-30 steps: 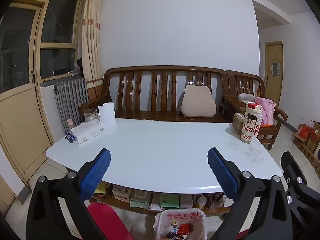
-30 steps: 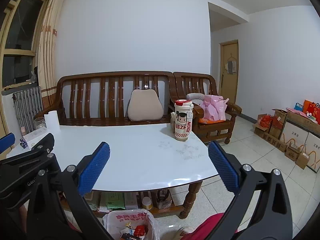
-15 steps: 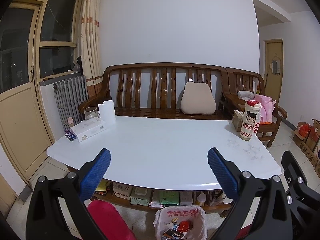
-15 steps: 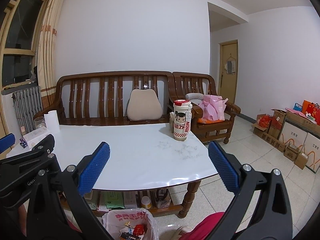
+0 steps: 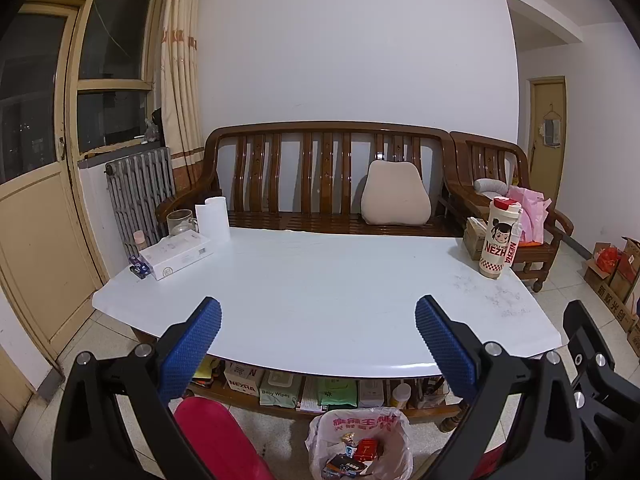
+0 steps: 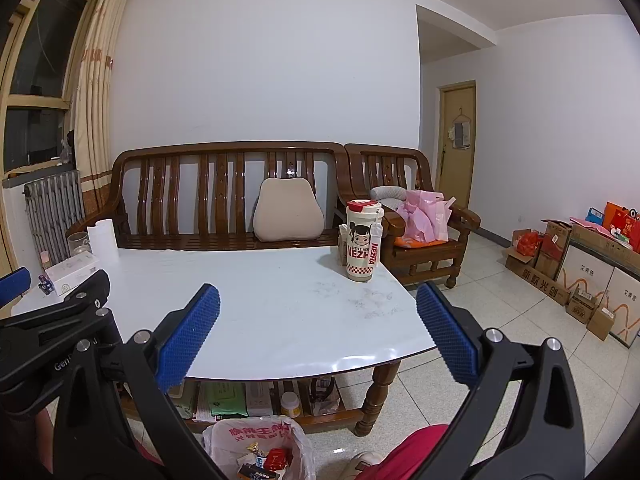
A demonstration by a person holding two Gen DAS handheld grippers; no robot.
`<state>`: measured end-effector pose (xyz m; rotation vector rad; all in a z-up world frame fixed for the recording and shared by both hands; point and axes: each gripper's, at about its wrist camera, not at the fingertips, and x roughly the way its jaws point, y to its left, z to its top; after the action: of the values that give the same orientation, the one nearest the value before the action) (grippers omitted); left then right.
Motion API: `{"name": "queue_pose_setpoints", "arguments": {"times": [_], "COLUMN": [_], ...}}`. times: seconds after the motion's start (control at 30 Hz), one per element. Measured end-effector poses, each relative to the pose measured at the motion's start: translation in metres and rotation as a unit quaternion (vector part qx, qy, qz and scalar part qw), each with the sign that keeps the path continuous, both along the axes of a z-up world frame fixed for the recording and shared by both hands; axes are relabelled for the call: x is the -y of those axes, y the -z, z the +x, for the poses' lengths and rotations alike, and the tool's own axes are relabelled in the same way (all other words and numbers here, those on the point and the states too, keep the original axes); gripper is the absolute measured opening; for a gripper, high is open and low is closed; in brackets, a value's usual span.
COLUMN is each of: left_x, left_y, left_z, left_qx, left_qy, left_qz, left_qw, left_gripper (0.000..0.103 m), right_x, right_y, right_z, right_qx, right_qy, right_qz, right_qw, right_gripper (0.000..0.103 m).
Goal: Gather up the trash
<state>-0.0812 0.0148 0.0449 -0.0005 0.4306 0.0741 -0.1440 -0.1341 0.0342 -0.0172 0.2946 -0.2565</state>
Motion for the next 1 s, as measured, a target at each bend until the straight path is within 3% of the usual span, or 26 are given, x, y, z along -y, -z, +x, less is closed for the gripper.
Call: {"name": "queue_pose_setpoints", "arguments": {"times": [1.0], "left_x": [-0.0073], "left_y": [0.0045], "left_z": [0.0081], "left_qx": [-0.018], "left_qy": [0.010], "left_qz": [0.002], "left_qw": [0.9998], "left_gripper": [0.095], "right_x": [0.0041], "right_y": [0.0031], "right_z": [0.0024], "right_qx": [-0.006], "right_qy": [-0.001], "right_qz": [-0.001], "right_qw": [1.000], "right_gripper": [0.096]}}
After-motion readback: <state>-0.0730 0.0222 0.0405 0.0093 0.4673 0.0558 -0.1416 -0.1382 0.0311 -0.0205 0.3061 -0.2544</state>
